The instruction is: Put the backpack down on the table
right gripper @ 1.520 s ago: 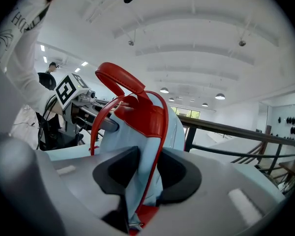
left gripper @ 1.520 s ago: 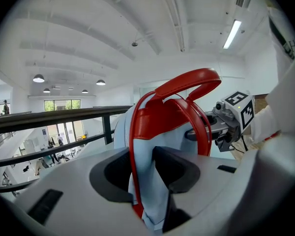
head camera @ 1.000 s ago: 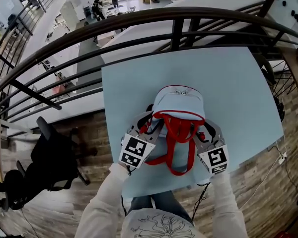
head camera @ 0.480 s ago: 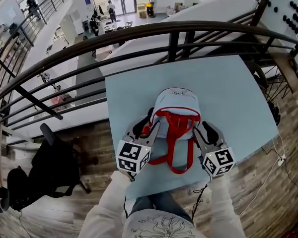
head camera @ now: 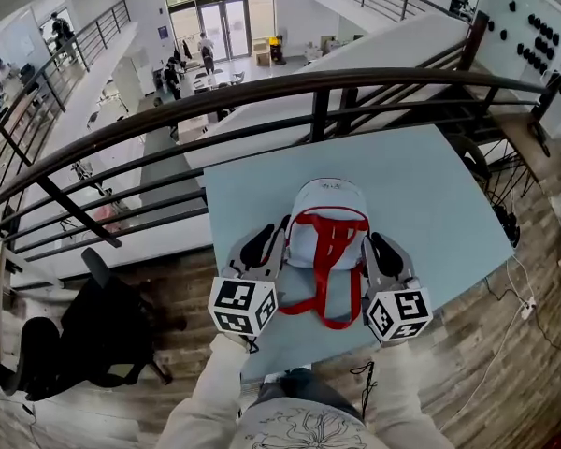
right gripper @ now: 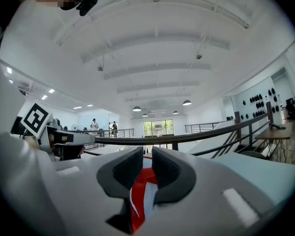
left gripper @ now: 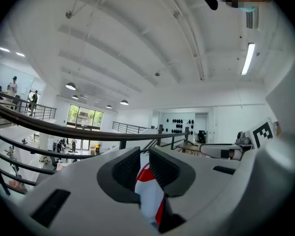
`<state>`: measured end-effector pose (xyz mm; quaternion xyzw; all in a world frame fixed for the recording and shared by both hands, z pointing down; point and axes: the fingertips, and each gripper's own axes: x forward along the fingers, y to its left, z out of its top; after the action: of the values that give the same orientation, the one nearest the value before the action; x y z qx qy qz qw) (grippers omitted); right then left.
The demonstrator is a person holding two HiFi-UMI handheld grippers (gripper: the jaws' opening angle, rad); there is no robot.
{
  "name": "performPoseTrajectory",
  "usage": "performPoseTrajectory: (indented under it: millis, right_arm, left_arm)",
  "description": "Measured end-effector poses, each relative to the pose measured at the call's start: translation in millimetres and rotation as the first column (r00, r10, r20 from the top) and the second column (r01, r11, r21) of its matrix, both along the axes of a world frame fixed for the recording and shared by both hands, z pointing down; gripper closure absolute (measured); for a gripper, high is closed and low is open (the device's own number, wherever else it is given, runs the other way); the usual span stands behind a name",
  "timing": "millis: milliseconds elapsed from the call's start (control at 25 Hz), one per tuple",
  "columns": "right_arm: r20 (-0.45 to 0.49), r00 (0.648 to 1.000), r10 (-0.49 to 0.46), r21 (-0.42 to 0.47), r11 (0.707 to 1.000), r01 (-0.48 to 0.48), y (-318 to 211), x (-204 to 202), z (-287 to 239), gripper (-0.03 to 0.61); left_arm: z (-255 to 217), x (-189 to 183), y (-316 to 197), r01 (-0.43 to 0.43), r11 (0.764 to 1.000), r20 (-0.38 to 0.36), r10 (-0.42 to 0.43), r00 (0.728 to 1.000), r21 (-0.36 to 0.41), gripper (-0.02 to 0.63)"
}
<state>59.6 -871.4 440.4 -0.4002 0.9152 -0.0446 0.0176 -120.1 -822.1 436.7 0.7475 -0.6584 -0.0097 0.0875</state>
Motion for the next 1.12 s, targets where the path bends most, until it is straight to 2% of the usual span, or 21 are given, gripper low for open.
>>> performPoseTrajectory:
  millis: [80, 280, 560, 1120]
  right_arm:
    - [0.008, 1.000, 0.016, 0.002, 1.000, -0.016, 8.0, -1.1, -7.4, 0.512]
    - [0.012, 0.999, 0.037, 0.043, 0.998, -0.037, 29.5, -0.2, -27.8, 0.522]
    - [0.015, 0.997, 0.071, 0.085, 0.994, -0.072, 46.9, 3.5, -42.3, 0.523]
    - [0.044, 0.991, 0.128, 0.077, 0.988, -0.131, 56.7, 16.7, -46.8, 0.537]
  left_arm:
    - [-7.4, -3.1, 8.3, 0.025, 1.000, -0.006, -0.025, 1.000, 0.008, 0.572]
    - [-25.7, -3.7, 26.2, 0.069, 0.997, 0.025, -0.070, 0.997, 0.036, 0.589]
    - [-35.3, -2.7, 48.5, 0.070, 0.995, 0.006, -0.071, 0.997, 0.065, 0.593]
    - [-42.0, 5.4, 55.0, 0.048, 0.997, 0.013, -0.049, 0.999, 0.066, 0.594]
